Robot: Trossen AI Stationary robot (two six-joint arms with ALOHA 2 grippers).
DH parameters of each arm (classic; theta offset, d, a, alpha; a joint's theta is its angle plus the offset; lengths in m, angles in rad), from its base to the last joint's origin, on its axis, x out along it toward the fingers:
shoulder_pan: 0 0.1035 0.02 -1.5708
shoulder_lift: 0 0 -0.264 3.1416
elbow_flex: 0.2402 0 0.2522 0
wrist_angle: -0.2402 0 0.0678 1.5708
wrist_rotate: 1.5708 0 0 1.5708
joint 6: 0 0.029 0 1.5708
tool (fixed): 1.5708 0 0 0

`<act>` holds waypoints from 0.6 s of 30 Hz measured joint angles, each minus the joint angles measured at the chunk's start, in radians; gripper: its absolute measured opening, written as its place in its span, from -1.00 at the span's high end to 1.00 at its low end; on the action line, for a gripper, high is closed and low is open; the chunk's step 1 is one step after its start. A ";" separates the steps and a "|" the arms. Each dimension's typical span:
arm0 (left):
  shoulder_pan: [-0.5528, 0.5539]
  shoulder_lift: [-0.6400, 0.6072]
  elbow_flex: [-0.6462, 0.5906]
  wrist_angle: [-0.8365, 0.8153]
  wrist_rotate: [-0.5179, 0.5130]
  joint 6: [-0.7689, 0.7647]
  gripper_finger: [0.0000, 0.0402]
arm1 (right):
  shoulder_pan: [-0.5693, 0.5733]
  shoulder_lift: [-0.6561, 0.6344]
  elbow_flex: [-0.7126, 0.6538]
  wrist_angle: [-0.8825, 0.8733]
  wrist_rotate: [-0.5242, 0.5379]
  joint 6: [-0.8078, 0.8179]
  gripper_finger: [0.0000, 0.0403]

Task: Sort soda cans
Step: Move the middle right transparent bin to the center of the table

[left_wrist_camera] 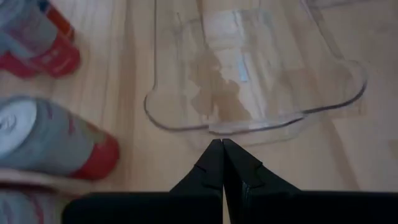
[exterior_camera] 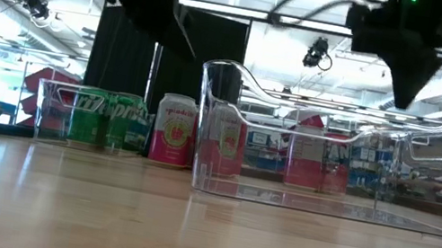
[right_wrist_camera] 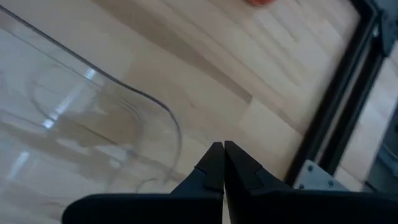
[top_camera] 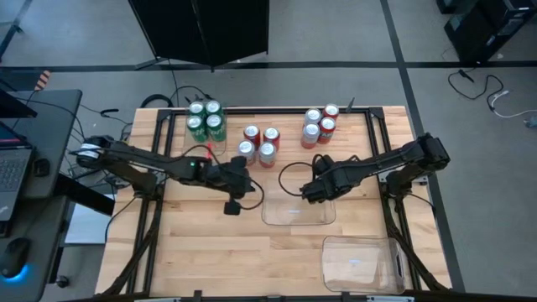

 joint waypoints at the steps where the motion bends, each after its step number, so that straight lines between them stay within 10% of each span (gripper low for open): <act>1: 0.000 -0.021 -0.018 0.002 0.015 -0.005 1.00 | -0.008 0.000 -0.016 -0.005 -0.014 0.000 1.00; 9: -0.064 -0.039 -0.208 0.221 0.231 -0.063 1.00 | -0.036 -0.014 -0.117 0.167 -0.176 -0.039 1.00; 18: -0.117 0.085 -0.267 0.440 0.180 -0.137 1.00 | 0.003 -0.015 -0.121 0.370 -0.257 -0.099 1.00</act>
